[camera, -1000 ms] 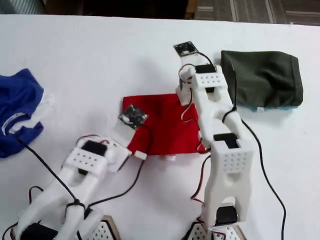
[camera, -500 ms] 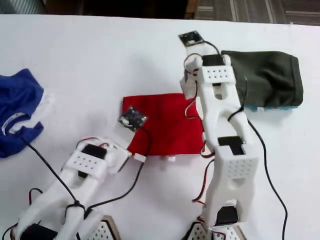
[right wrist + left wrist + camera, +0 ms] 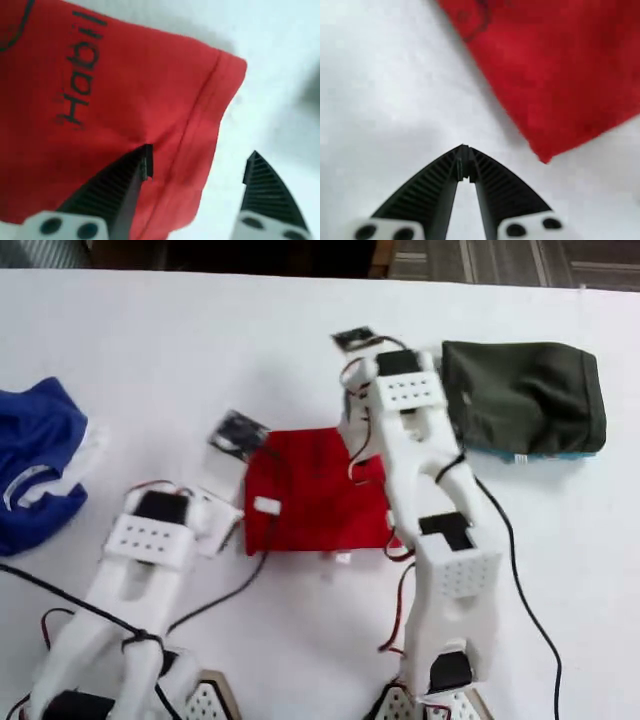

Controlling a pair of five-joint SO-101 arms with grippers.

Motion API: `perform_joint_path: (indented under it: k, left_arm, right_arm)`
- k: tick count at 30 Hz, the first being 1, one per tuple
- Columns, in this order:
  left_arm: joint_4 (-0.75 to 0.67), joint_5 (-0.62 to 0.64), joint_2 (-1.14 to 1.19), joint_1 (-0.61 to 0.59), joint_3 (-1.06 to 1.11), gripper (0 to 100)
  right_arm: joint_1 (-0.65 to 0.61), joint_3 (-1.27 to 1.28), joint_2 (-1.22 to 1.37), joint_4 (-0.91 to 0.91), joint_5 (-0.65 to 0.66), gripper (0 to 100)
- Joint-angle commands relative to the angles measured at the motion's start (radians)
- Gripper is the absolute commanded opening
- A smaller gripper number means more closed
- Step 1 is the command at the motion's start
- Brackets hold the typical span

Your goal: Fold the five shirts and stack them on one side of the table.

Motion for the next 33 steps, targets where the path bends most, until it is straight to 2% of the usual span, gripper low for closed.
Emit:
perform_joint_path:
  k: [1,5,8,12,15,18,19,21,26,31,33]
  left_arm:
    - [0.005,-0.008,-0.035,-0.098,-0.041,3]
    - [0.005,-0.018,-0.035,-0.169,-0.038,3]
    - [0.005,-0.087,-0.035,-0.193,-0.041,3]
    - [0.005,-0.104,-0.035,-0.204,-0.045,3]
    - [0.005,-0.104,-0.035,-0.204,-0.045,3]
    - [0.005,-0.104,-0.035,-0.204,-0.045,3]
    - [0.005,-0.104,-0.035,-0.204,-0.045,3]
    - [0.005,-0.104,-0.035,-0.204,-0.045,3]
    - [0.005,-0.104,-0.035,-0.204,-0.045,3]
    - [0.005,-0.104,-0.035,-0.204,-0.045,3]
    - [0.005,-0.104,-0.035,-0.204,-0.045,3]
  right_arm:
    - [-0.005,-0.037,0.053,-0.030,-0.046,30.7]
    - [-0.007,-0.037,0.119,-0.035,-0.051,36.6]
    - [-0.007,-0.037,0.154,-0.028,-0.051,36.9]
    - [-0.019,-0.037,0.193,-0.027,-0.051,36.4]
    - [-0.041,-0.037,0.216,-0.007,-0.041,26.2]
    - [-0.056,-0.037,0.232,0.016,-0.041,4.6]
    - [-0.056,-0.037,0.239,0.018,-0.041,0.1]
    - [-0.051,-0.038,0.251,0.028,-0.034,4.0]
    - [-0.031,-0.043,0.245,0.028,-0.005,1.9]
    - [0.038,-0.176,0.166,0.087,0.003,1.9]
    - [0.081,-0.267,0.117,0.116,0.051,1.9]
